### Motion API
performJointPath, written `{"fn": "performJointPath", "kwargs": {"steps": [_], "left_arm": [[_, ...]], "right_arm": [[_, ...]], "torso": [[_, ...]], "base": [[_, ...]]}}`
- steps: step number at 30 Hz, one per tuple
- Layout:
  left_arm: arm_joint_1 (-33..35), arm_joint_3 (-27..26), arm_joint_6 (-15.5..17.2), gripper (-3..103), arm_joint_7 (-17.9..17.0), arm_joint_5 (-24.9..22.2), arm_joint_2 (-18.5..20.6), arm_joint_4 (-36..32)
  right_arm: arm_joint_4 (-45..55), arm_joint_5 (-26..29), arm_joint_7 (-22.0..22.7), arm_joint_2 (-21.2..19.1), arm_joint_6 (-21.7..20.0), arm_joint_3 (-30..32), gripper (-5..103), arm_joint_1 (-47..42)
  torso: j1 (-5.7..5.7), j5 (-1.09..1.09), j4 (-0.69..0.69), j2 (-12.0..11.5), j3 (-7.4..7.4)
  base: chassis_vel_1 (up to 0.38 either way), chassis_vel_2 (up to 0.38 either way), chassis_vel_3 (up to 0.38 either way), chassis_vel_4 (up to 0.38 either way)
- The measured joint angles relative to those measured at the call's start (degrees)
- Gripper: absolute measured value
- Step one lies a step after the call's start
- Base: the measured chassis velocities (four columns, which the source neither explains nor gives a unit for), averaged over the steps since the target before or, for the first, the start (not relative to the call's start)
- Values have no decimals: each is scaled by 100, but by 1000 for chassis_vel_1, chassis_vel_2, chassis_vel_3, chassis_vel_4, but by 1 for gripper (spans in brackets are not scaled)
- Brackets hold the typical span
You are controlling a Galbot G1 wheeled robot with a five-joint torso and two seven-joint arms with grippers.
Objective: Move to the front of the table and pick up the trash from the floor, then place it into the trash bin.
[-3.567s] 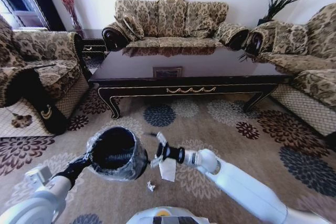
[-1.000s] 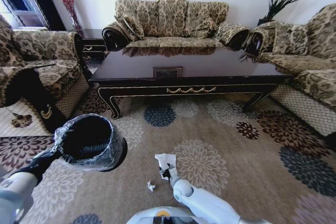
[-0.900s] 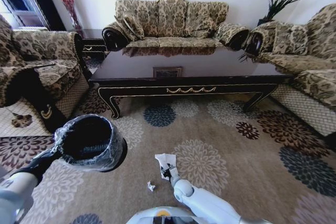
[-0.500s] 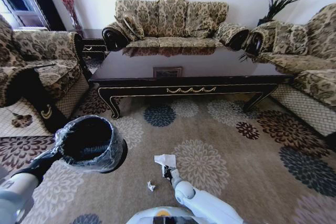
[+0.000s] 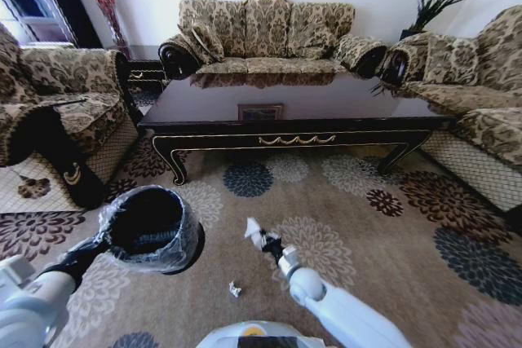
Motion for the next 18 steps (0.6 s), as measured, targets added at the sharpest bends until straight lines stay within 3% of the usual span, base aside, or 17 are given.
{"fn": "performJointPath", "kwargs": {"steps": [10,18], "left_arm": [[133,418,72,5,0,-16,-24,0],[126,771,105,5,114,-9,90,0]], "right_arm": [[509,435,-595,-123,528,355,0,571],[890,650,-936,-33,813,-67,0,1178]], "torso": [[0,0,1,-1,0],[0,-1,0,-1,1]], "base": [[0,0,0,0],[0,0,0,0]]}}
